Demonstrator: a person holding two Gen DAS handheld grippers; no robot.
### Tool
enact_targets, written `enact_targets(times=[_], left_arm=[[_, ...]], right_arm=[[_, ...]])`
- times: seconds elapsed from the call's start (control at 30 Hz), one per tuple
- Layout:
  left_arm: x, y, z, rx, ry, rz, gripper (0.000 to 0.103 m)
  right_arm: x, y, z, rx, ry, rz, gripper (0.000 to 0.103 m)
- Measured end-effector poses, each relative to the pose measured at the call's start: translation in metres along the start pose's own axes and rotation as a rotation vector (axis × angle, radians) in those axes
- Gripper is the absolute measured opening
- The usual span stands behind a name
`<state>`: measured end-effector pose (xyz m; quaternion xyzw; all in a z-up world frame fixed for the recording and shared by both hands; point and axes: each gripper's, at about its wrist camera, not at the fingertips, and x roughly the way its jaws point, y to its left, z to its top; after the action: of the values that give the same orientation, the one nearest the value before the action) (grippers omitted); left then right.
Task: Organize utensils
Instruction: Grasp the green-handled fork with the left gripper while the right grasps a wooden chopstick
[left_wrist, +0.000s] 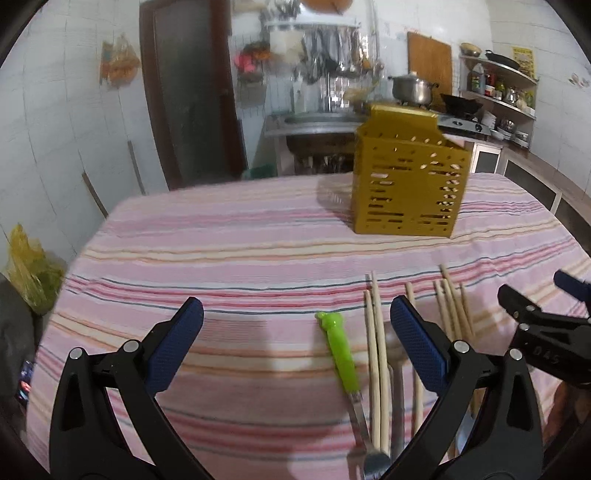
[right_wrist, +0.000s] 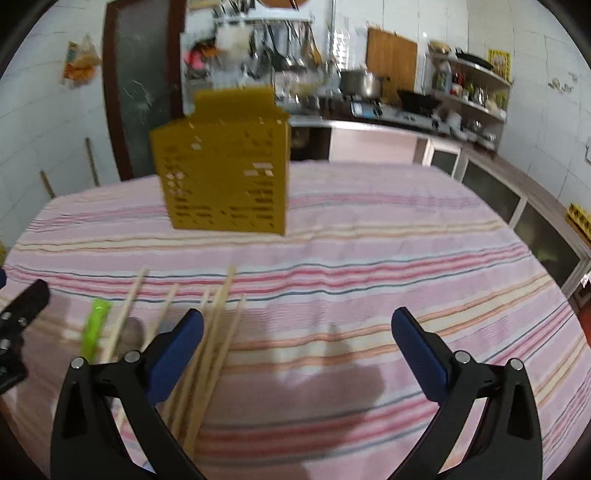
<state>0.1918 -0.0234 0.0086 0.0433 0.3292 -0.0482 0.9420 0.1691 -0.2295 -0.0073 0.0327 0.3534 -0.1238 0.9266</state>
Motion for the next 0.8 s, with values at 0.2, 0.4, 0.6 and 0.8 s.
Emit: enact_targets(times=[0.2, 0.4, 0.6, 0.8], left_arm=[[0.044, 0.004, -0.013, -0.017, 0.113, 0.002, 0.098], [0.068, 0.002, -0.022, 0.01, 0.183, 0.016, 0.098], [0.081, -0.001, -0.025, 0.02, 0.237, 0.013, 0.098], [0.082, 0.001, -0.026, 0.004, 0.245, -0.003, 0.098]], right_arm=[[0.029, 0.001, -0.006, 0.034, 0.071, -0.021, 0.099], [0.04, 0.01, -0.009, 0.0, 0.112, -0.035, 0.099], [0.045, 0.012, -0.008, 0.0, 0.129, -0.027, 0.099], [0.044, 0.024, -0.008, -0.035, 0.137, -0.056, 0.095]])
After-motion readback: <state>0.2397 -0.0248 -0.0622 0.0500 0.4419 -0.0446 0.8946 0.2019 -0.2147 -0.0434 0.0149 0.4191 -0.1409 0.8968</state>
